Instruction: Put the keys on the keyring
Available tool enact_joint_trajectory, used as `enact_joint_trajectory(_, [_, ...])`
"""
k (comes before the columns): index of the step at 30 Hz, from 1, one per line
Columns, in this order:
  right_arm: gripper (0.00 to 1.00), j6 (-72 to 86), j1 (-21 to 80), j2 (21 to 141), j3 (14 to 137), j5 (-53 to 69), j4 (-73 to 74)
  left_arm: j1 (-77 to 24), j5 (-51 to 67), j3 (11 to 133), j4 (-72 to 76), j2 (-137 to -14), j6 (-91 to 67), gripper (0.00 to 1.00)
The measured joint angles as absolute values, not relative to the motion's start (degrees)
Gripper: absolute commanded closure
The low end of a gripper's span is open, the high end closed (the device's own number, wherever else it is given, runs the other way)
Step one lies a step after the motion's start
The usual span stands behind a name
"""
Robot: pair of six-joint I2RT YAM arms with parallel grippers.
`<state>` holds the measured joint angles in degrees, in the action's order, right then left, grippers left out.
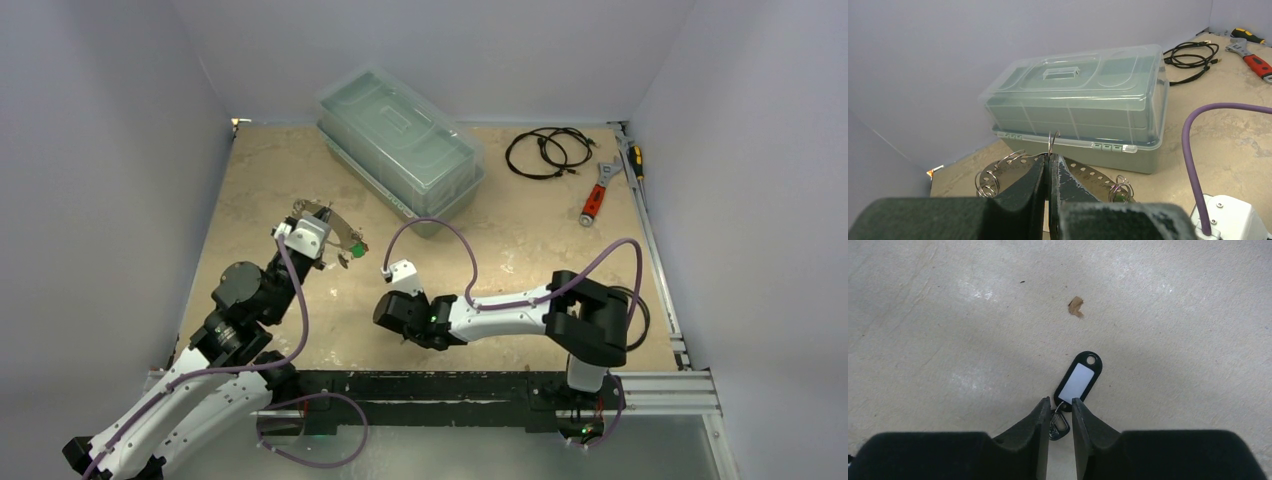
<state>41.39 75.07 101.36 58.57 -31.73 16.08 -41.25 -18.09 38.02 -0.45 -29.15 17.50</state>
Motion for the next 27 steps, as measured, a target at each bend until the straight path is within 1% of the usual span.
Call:
enact_joint_trajectory(3, [0.72,41.5,75.3,100.2,58.5,-31.7,16.3,-41.3,-18.0,38.0,-0.4,-29.3,17.5,1.00])
enact_joint_trajectory(6, [0.75,41.6,75.5,99.0,58.4,-31.5,16.3,-41.3,-17.9,38.0,-0.5,-29.4,17.5,1.00])
enact_joint_trajectory(9, [0.75,41.7,75.6,98.9,58.1,-31.2,16.2,-41.3,-17.9,38.0,-0.5,-29.4,17.5,1.00])
enact_joint_trajectory(14, [0.67,42.0,75.7,99.0,57.1,-30.1,16.3,-41.3,-17.7,38.0,-0.5,-29.5,17.5,1.00])
enact_joint_trajectory(21, [0.62,42.0,76.0,99.1,57.1,-29.3,15.8,-41.3,-17.6,38.0,-0.5,-29.8,17.1,1.00])
enact_joint_trajectory(27, [0.61,42.0,76.2,99.2,57.1,-28.9,15.5,-41.3,-17.3,38.0,-0.4,-29.9,17.1,1.00])
